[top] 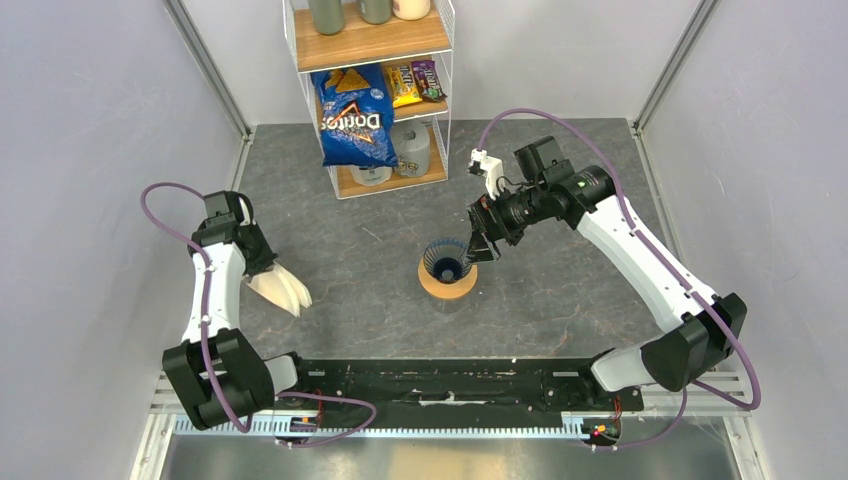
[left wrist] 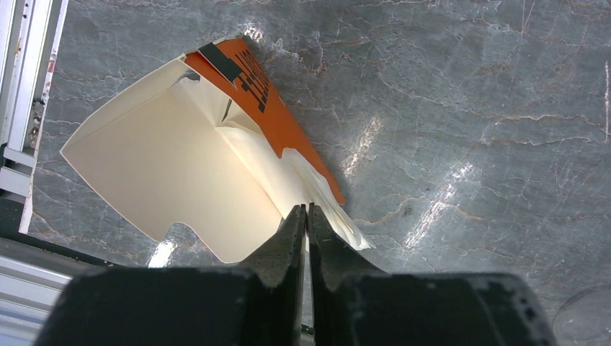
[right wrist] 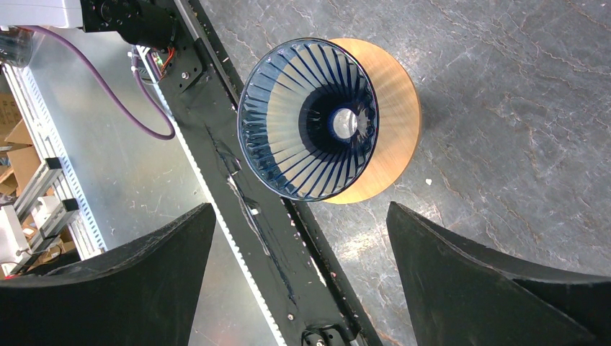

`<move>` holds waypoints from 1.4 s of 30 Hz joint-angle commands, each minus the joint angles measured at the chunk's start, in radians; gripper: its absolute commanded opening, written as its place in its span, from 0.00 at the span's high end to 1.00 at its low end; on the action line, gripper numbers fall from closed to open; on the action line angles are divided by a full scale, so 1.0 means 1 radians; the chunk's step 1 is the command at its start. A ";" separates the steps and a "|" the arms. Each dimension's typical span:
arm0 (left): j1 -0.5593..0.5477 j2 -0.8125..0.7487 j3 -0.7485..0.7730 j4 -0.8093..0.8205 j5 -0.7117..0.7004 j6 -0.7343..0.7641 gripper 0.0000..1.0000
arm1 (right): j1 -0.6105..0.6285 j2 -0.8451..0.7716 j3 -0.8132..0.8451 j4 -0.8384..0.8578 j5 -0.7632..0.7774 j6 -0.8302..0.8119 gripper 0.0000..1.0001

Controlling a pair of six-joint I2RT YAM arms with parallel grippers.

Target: Place the coffee filter in the dripper

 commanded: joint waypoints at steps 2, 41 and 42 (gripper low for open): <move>0.007 -0.012 0.001 0.020 0.010 -0.028 0.95 | -0.004 0.009 0.042 0.011 -0.017 -0.002 0.03; 0.021 0.013 0.093 -0.108 -0.006 -0.002 0.81 | -0.003 0.034 0.039 0.050 -0.057 0.021 0.03; 0.021 0.020 0.093 -0.109 -0.008 -0.005 0.81 | -0.004 0.032 0.038 0.050 -0.056 0.021 0.03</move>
